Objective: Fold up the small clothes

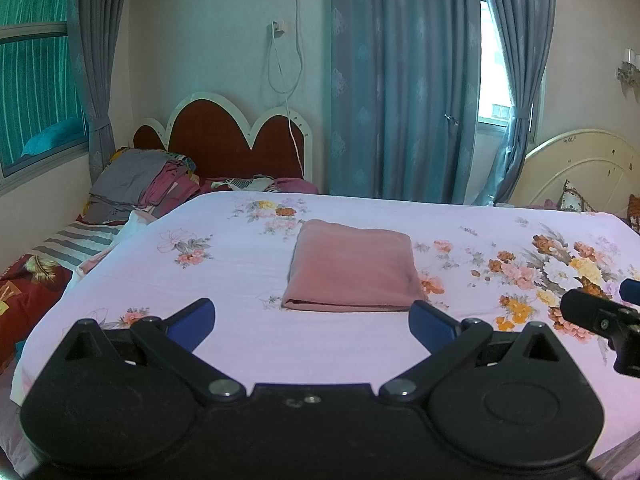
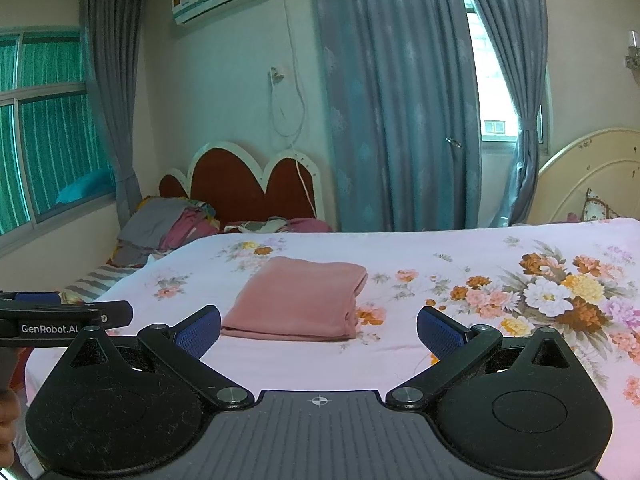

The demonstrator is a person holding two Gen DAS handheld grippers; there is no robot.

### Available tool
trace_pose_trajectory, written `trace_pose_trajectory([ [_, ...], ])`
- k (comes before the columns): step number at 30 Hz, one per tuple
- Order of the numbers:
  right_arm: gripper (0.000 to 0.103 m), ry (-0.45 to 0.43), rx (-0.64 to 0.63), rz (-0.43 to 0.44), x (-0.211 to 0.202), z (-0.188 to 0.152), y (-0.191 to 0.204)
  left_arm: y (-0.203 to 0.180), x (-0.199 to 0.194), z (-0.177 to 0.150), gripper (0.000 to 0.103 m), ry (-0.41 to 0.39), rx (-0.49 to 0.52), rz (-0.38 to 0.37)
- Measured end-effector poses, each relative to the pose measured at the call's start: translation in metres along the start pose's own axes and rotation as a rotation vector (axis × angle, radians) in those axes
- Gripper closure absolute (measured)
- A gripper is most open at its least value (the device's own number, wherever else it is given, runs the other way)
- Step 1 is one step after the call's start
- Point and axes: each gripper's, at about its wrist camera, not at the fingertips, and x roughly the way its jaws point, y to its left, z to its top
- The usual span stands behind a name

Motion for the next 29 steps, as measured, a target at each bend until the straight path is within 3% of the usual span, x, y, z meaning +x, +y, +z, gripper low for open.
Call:
trace_pose_trajectory([
  [18,0.000,0.028,0.015,0.001,0.016,-0.003,-0.007,-0.001,0.017,0.000,0.000,0.033,-0.009,-0.008],
  [25,0.000,0.061,0.030,-0.020,0.035,-0.005,-0.015,0.003,0.041,-0.001,0.003,0.033,-0.019,-0.052],
  [29,0.000,0.092,0.051,-0.044,0.056,-0.009,-0.028,0.004,0.066,0.004,0.000,0.048,-0.008,-0.028],
])
